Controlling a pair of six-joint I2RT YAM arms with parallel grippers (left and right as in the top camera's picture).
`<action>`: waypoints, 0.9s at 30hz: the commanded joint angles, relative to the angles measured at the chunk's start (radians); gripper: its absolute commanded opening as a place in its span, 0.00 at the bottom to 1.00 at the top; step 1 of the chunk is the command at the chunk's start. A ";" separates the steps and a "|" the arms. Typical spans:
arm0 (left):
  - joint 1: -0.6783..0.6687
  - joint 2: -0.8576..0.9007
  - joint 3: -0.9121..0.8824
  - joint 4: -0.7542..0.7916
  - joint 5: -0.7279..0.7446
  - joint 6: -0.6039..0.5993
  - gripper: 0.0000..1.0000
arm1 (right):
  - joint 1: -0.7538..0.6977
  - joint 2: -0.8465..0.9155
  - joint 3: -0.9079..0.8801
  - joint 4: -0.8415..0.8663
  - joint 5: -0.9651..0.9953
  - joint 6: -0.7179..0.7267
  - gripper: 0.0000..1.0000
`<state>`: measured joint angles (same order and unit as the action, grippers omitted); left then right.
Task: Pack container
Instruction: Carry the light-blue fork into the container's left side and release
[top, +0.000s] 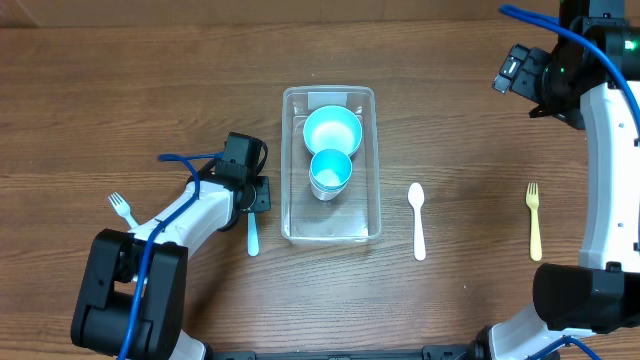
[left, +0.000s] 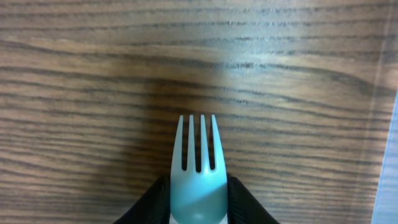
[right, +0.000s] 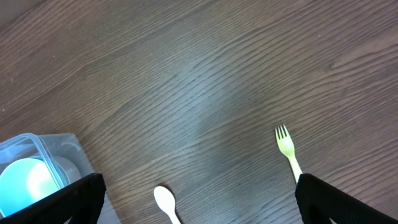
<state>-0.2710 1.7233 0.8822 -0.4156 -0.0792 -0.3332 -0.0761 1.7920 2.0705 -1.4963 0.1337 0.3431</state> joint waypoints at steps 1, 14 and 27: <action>-0.004 0.042 0.033 -0.063 0.024 0.009 0.26 | 0.001 -0.008 0.005 0.002 0.000 0.006 1.00; -0.005 0.041 0.254 -0.316 0.016 0.019 0.22 | 0.001 -0.008 0.005 0.002 0.000 0.006 1.00; -0.028 -0.018 0.636 -0.608 0.021 0.013 0.23 | 0.001 -0.008 0.005 0.002 0.000 0.006 1.00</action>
<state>-0.2756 1.7515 1.4139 -0.9791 -0.0711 -0.3321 -0.0761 1.7920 2.0705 -1.4963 0.1337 0.3435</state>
